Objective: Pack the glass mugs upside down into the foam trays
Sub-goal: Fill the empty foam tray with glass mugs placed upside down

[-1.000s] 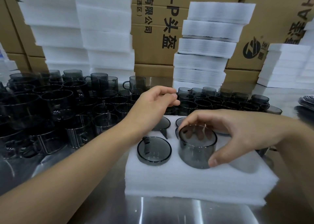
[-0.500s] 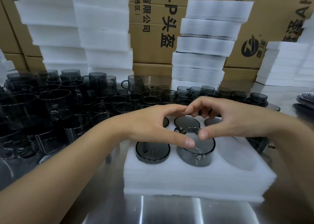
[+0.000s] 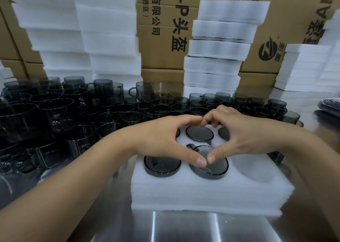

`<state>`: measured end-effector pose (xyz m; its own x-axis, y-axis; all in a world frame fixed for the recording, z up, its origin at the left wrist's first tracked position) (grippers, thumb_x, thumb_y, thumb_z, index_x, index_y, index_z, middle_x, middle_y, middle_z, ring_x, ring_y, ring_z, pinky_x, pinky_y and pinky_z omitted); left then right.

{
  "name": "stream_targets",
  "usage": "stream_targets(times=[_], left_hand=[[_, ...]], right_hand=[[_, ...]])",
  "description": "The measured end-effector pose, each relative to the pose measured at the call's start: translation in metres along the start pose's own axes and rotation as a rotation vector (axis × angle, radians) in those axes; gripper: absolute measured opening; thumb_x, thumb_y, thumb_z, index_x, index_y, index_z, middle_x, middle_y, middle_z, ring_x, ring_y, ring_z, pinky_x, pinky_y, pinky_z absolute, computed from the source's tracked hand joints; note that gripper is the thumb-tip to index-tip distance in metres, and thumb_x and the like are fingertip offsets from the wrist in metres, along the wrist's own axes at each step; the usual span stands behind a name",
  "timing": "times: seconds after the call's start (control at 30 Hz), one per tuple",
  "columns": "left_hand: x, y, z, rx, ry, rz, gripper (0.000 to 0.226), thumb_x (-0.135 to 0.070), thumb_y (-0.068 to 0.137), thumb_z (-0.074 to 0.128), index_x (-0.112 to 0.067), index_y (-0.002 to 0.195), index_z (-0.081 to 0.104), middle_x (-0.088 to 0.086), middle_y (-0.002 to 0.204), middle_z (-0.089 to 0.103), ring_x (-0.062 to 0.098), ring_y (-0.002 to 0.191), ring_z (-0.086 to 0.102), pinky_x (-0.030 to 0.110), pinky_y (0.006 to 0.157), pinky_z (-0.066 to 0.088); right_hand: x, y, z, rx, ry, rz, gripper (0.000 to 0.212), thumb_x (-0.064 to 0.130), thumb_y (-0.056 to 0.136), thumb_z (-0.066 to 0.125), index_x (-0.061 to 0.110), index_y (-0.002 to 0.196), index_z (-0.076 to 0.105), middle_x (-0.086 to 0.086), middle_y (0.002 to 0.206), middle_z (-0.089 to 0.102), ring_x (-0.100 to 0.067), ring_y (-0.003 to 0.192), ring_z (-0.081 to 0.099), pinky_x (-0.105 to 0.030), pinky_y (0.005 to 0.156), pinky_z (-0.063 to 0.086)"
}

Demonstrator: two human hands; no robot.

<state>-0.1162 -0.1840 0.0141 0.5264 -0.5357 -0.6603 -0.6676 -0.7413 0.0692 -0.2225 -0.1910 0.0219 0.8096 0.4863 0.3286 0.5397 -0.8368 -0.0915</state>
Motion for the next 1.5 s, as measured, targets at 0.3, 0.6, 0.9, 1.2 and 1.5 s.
stream_targets(times=[0.3, 0.6, 0.9, 1.2, 1.5], left_hand=[[-0.010, -0.001, 0.008, 0.085, -0.026, 0.031, 0.059, -0.037, 0.070, 0.082, -0.067, 0.101, 0.041, -0.059, 0.104, 0.043, -0.034, 0.101, 0.039, -0.009, 0.077, 0.029], [-0.002, -0.002, 0.003, 0.036, 0.060, 0.000, 0.081, -0.064, 0.054, 0.081, -0.076, 0.118, 0.032, -0.052, 0.117, 0.038, -0.029, 0.113, 0.033, -0.006, 0.084, 0.029], [0.004, -0.004, 0.002, 0.018, 0.089, -0.065, 0.101, -0.074, 0.041, 0.073, -0.065, 0.132, 0.030, -0.057, 0.116, 0.027, -0.033, 0.106, 0.034, 0.005, 0.081, 0.038], [0.007, -0.003, 0.003, 0.030, 0.086, -0.069, 0.087, -0.074, 0.042, 0.073, -0.070, 0.120, 0.035, -0.050, 0.130, 0.029, -0.026, 0.119, 0.027, 0.002, 0.092, 0.025], [0.010, -0.002, 0.004, 0.038, 0.114, -0.079, 0.083, -0.077, 0.044, 0.070, -0.069, 0.119, 0.036, -0.048, 0.137, 0.027, -0.022, 0.128, 0.025, 0.009, 0.102, 0.024]], right_hand=[[0.006, 0.005, 0.000, -0.090, -0.117, 0.013, 0.089, 0.088, 0.033, 0.054, 0.045, 0.109, 0.035, 0.028, 0.103, 0.030, -0.009, 0.108, 0.032, -0.027, 0.091, 0.034], [-0.010, -0.003, -0.012, -0.077, 0.137, 0.048, 0.065, 0.087, 0.045, 0.061, 0.043, 0.093, 0.055, 0.019, 0.083, 0.052, -0.002, 0.071, 0.049, -0.025, 0.068, 0.042], [-0.105, -0.062, -0.074, -0.209, -0.224, 0.587, 0.010, 0.026, 0.087, 0.060, 0.018, 0.081, 0.061, 0.003, 0.078, 0.062, -0.012, 0.070, 0.055, -0.023, 0.054, 0.037], [-0.097, -0.058, -0.045, 0.031, -0.221, 0.624, 0.018, 0.032, 0.075, 0.077, 0.019, 0.065, 0.068, 0.009, 0.041, 0.055, -0.012, 0.052, 0.054, -0.019, 0.049, 0.042], [-0.092, -0.064, -0.066, -0.149, -0.216, 0.652, 0.020, 0.023, 0.088, 0.061, 0.012, 0.071, 0.061, -0.002, 0.063, 0.059, -0.016, 0.058, 0.052, -0.024, 0.052, 0.039]])
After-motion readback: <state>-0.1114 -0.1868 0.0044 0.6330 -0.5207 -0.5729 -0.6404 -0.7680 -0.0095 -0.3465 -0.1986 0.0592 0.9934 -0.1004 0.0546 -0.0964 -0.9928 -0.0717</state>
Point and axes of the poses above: each hand's wrist, its own y-axis towards the middle knuckle, its own z-axis out of the palm, x = y × z, the point moved 9 cm from there along y, towards the middle knuckle
